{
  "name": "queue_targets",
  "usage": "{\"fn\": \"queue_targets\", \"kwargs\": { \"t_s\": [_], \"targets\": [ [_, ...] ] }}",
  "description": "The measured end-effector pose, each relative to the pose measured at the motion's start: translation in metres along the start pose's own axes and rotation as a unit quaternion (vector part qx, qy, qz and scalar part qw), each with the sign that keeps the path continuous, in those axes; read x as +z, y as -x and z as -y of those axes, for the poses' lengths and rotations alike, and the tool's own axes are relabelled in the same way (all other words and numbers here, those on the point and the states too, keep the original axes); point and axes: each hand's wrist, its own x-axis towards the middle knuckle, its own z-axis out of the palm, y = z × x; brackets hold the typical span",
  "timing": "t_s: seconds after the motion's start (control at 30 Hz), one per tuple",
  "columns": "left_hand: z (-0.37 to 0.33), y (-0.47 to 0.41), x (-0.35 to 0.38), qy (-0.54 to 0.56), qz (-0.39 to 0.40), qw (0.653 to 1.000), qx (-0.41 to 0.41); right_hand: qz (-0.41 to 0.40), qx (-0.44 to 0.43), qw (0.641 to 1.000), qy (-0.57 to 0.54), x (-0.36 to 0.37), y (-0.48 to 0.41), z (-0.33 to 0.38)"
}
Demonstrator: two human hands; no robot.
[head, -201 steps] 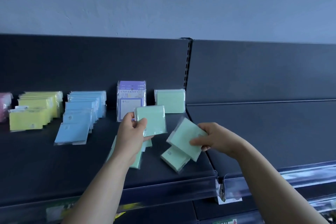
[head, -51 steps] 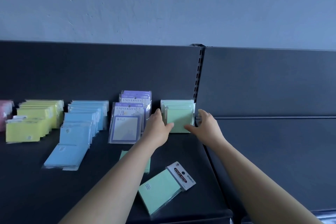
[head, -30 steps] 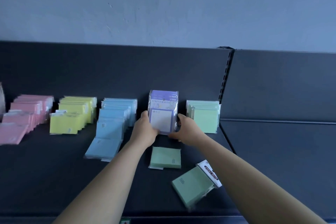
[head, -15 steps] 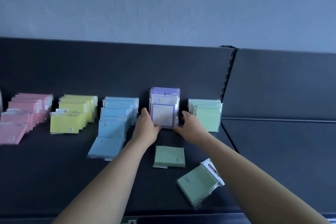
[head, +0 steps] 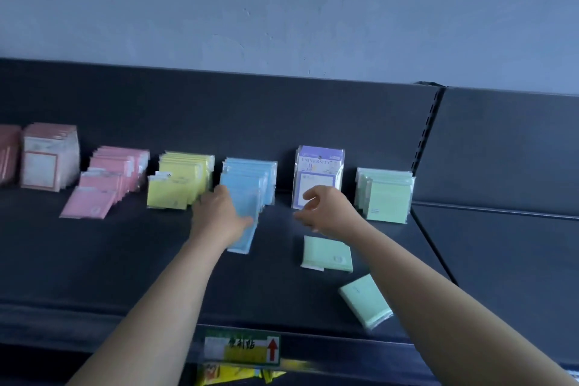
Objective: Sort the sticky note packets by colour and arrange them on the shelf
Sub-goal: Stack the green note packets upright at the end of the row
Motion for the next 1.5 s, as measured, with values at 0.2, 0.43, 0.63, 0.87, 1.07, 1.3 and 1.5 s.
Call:
{"fn": "queue_targets", "kwargs": {
  "t_s": [0.2, 0.43, 0.63, 0.87, 1.07, 1.3, 1.5],
  "targets": [
    [0.032, 0.009, -0.012, 0.021, 0.108, 0.992, -0.058, 0.092, 0.043, 0.994, -0.049, 0.044, -0.003, 0.018],
    [0.042, 0.002, -0.003, 0.154, 0.045, 0.987, -0.012, 0.077, 0.037, 0.996, -0.033, 0.071, -0.011, 0.030],
    [0.042, -0.022, 0.010, 0.170, -0.005, 0.985, -0.005, 0.043, 0.032, 0.999, -0.009, 0.080, -0.023, 0.033],
    [0.036, -0.044, 0.024, 0.190, -0.012, 0.981, 0.033, 0.007, 0.031, 0.999, -0.029, 0.083, -0.045, 0.029],
    [0.037, -0.050, 0.026, 0.198, 0.003, 0.979, 0.048, 0.003, 0.021, 1.000, -0.006, 0.082, -0.048, 0.025],
    [0.039, -0.042, 0.020, 0.191, 0.006, 0.981, 0.037, -0.010, 0.023, 1.000, -0.003, 0.080, -0.048, 0.021],
    [0.032, -0.037, 0.023, 0.185, 0.007, 0.982, 0.041, 0.003, 0.009, 1.000, 0.029, 0.081, -0.043, 0.023]
  ]
}}
